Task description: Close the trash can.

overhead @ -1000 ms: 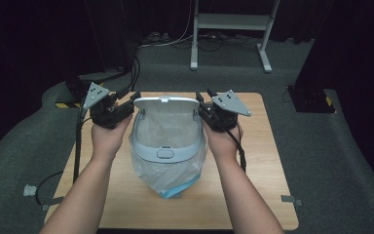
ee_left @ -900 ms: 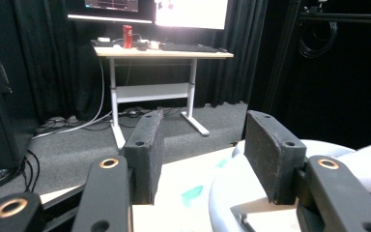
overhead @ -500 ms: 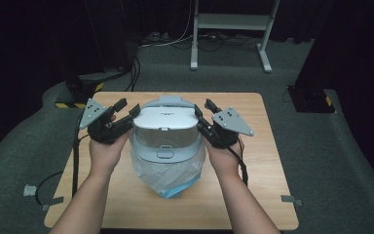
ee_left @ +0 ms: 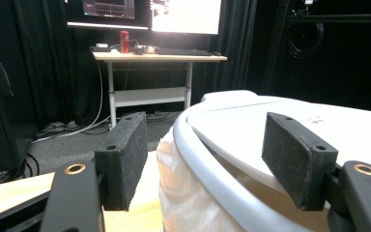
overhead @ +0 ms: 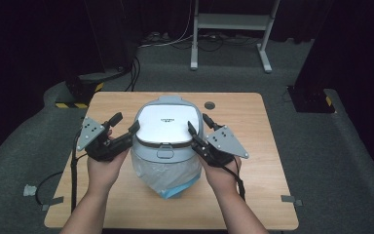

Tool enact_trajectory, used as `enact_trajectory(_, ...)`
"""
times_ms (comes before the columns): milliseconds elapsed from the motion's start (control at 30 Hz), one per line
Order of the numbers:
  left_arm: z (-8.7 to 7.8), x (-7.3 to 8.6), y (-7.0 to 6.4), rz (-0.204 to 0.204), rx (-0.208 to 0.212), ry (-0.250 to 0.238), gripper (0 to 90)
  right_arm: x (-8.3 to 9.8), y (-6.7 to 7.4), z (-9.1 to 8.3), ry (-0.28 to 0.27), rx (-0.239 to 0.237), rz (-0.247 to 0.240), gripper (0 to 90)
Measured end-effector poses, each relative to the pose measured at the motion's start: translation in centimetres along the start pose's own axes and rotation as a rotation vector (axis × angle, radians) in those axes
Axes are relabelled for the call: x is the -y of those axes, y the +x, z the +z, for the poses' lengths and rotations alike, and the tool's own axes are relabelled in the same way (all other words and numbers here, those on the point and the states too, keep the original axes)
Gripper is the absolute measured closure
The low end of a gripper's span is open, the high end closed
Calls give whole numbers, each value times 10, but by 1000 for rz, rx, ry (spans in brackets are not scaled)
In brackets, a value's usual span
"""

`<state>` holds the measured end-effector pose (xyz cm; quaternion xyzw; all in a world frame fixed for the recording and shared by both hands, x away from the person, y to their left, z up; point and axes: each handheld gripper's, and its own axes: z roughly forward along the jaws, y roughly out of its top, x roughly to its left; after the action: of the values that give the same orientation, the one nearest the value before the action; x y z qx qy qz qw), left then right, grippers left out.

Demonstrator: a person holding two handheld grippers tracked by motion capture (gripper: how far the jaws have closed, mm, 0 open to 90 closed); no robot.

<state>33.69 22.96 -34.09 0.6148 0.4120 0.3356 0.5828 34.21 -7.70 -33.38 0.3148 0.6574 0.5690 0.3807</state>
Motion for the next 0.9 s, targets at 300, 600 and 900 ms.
enact_trajectory(300,-3,7,-7,20,20,10,292,10,1,-2,30,-28,54,483)
enact_trajectory(600,-3,17,-10,4,18,-15,326,12,5,-9,56,-48,9,549)
enact_trajectory(900,-6,14,-11,15,15,-8,322,13,9,-13,32,-25,-5,511)
